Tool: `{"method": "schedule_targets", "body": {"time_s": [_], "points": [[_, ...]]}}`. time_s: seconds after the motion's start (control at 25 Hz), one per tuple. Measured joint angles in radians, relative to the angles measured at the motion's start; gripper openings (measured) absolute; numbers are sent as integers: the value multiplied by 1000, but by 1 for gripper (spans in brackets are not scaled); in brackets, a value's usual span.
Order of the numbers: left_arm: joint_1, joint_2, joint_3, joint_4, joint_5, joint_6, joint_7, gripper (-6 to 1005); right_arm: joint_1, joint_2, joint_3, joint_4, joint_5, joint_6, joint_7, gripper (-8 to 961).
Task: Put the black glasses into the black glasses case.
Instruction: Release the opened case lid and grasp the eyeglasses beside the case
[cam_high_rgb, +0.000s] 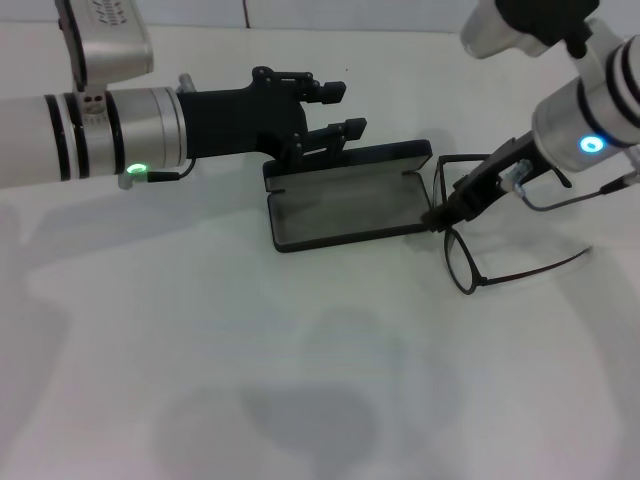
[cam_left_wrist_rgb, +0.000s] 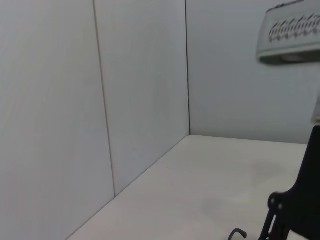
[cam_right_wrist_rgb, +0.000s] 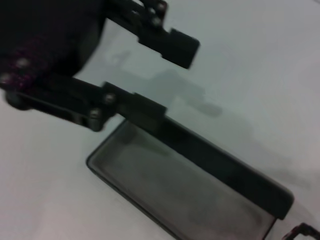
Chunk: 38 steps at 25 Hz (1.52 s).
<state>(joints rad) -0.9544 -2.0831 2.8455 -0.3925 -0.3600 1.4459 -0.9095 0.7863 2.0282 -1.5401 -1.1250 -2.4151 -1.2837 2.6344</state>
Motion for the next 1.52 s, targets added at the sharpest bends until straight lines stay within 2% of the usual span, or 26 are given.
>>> {"method": "schedule_targets", "body": {"time_s": [0.2,0.68,1.52], "points": [[2,0,0,0,0,0,9,482,23,0,-29,47,0,16,17,583],[-1,0,0,0,0,-7,17,482,17,0,-98,93,-2,83,24,557],[-3,-1,0,0,-1,-9,8,482,-4,-2,-96,97,-73,95,25,468]]}}
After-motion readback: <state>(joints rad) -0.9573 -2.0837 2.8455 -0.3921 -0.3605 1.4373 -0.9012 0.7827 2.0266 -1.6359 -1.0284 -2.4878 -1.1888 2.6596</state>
